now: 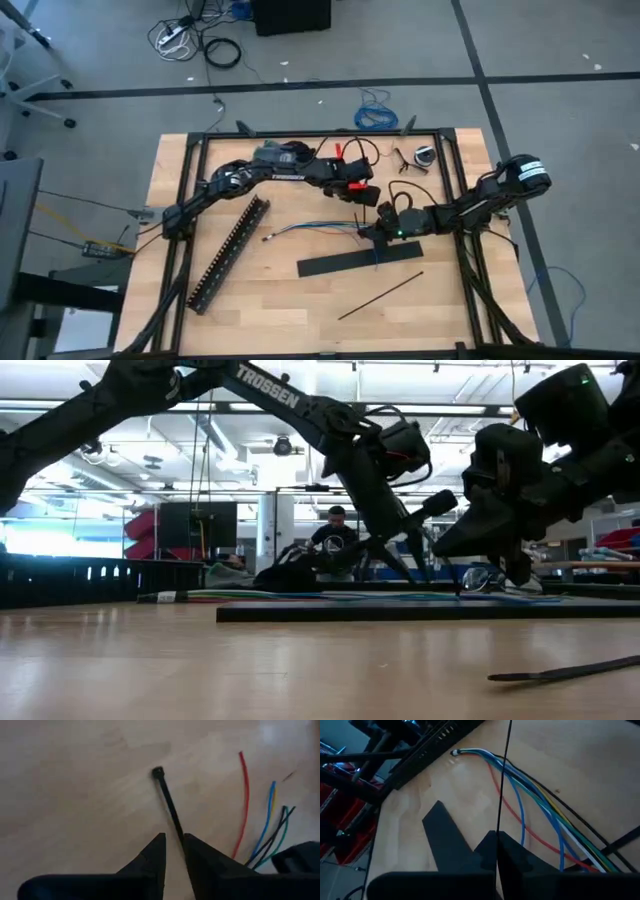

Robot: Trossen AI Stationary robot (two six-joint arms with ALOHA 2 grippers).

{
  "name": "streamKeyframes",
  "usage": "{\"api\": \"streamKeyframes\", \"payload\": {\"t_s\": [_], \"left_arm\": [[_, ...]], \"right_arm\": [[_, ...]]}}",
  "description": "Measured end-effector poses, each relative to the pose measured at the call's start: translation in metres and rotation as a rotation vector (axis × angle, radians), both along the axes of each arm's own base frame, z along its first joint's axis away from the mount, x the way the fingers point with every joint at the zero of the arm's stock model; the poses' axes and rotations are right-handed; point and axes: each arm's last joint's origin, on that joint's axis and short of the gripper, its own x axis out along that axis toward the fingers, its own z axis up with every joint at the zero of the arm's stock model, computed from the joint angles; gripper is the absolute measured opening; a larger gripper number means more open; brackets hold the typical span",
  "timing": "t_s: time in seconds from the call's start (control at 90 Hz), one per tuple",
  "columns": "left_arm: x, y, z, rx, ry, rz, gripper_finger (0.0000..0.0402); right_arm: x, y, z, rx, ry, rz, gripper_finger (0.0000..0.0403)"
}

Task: Ziptie cables
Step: Wrap the black zip tie on the cable wires

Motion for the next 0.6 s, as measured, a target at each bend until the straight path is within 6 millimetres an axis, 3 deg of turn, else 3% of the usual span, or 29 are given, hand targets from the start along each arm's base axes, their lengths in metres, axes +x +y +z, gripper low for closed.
{"api": "streamKeyframes", "payload": {"t_s": [0.344,0.6], "left_arm": [[0.002,0.002,-0.013,0.0,0.008,-0.023,0.006],[0.006,0.003,-0.011,0.013,-0.032,-0.036,0.006]], "right_arm": [[0.001,0.0,0.002,-0.008,-0.02,0.005,0.0],[0.001,0.0,0.002,-0.012,-0.024,0.01,0.0]]}}
